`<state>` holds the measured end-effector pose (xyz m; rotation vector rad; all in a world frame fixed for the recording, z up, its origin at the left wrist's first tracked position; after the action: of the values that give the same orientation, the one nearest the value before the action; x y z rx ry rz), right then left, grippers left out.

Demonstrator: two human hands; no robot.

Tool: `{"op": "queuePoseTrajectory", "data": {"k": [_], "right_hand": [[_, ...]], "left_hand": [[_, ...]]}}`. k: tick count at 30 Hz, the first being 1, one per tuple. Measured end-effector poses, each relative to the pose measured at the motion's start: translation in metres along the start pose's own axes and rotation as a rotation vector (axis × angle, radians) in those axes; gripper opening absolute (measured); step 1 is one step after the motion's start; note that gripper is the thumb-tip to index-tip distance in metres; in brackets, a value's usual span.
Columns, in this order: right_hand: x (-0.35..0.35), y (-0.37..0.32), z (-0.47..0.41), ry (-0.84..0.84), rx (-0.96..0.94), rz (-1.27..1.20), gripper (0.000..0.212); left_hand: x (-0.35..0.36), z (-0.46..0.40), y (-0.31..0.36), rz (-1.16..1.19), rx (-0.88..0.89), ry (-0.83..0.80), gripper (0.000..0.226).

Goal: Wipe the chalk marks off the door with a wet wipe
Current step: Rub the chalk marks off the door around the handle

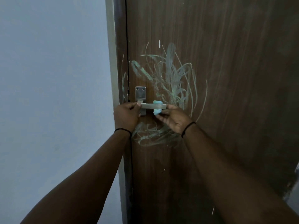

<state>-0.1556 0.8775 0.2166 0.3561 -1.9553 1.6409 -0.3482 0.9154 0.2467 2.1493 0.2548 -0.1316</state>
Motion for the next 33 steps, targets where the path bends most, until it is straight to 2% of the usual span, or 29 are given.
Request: {"op": "queuePoseTrajectory", "data": {"k": [2, 5, 11, 17, 19, 21, 23, 27, 30, 33], "right_hand": [[0.012, 0.016, -0.006, -0.047, 0.040, -0.166, 0.032], [0.029, 0.040, -0.016, -0.052, 0.027, -0.269, 0.027], [0.050, 0.061, -0.020, 0.095, -0.007, -0.430, 0.023], [0.023, 0.043, 0.010, 0.089, -0.039, -0.639, 0.019], [-0.001, 0.029, 0.025, 0.100, -0.103, -0.756, 0.018], [-0.020, 0.008, 0.039, 0.137, -0.210, -0.760, 0.021], [-0.027, -0.009, 0.045, 0.222, -0.298, -0.528, 0.026], [-0.003, -0.036, 0.049, 0.355, -0.423, -0.010, 0.016], [0.027, -0.057, 0.043, 0.359, -0.559, 0.379, 0.017], [0.070, -0.074, 0.038, 0.314, -0.779, 0.806, 0.017]], "left_hand": [[-0.001, -0.004, -0.003, -0.023, -0.004, 0.000, 0.022], [-0.002, -0.007, -0.003, -0.060, 0.026, 0.020, 0.020], [-0.003, -0.011, -0.003, -0.113, 0.055, 0.044, 0.020], [0.010, -0.009, -0.005, -0.048, -0.006, -0.027, 0.022], [0.010, -0.007, -0.003, -0.075, 0.009, -0.023, 0.023], [0.004, -0.005, 0.004, -0.153, 0.061, 0.029, 0.023], [0.000, -0.001, 0.018, -0.232, 0.119, 0.070, 0.028], [-0.002, 0.007, 0.049, -0.330, 0.224, 0.092, 0.023], [-0.003, 0.007, 0.058, -0.360, 0.278, 0.085, 0.033], [-0.003, -0.002, 0.055, -0.425, 0.330, 0.081, 0.037]]}}
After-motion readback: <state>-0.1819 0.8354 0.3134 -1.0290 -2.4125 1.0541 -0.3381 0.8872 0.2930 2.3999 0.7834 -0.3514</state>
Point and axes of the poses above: each hand's wrist, its own z-axis away from the middle knuckle, its own x-axis out of the palm, y = z × x, the point moved 8 cm from there along -z, towards the middle knuckle, and after that the axes turned 7 degrees about -z, right-handed, at the moved point
